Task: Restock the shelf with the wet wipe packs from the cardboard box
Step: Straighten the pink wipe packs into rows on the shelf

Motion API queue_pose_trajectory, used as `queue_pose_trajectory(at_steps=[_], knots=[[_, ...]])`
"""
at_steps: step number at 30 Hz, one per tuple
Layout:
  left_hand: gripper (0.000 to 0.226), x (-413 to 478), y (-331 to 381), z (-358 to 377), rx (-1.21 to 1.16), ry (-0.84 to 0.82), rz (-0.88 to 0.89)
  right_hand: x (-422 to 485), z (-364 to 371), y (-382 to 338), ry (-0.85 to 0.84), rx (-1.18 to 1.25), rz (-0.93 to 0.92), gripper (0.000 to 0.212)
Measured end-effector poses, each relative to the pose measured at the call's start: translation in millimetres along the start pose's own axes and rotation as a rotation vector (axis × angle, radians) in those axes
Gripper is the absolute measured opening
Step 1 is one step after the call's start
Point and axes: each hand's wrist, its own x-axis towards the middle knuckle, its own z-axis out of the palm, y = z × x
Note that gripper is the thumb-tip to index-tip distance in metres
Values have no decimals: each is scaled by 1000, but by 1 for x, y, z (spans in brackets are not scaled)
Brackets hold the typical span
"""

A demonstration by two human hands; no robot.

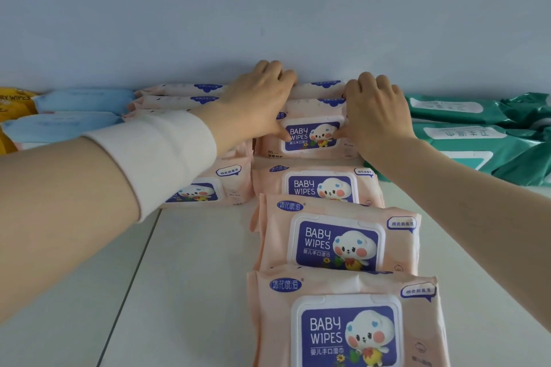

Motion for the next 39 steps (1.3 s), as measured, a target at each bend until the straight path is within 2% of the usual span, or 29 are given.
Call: queue_pose_trajectory(at_steps=[8,11,12,14,17,21,27,31,34,39], knots=[[74,-2,14,-7,28,-22,-30,-3,-13,-2,-18,-34,7,64],[44,-9,27,-27,-215,22,113,-18,-47,3,-54,23,4,64],[30,-14,30,-33,-329,-12,147,-28,-58,6,-79,35,-15,60],[17,-22,35,-34,-438,-206,140,-54,-75,12,-192,56,-55,52],[15,-29,42,-21,-337,-517,106,-92,-82,17,-433,141,-121,50],[42,-28,46,-10,-274,-663,62,-118,-65,16,-600,270,-105,65],[58,-25,46,-16,-223,-697,82,-127,-37,11,-542,379,15,71],[45,-22,42,-22,-258,-688,125,-127,-32,13,-469,496,93,69],[35,-20,41,-30,-309,-513,138,-124,-30,14,-330,496,87,65],[35,-15,29,-29,-380,-220,42,-104,-17,9,-36,442,101,60]])
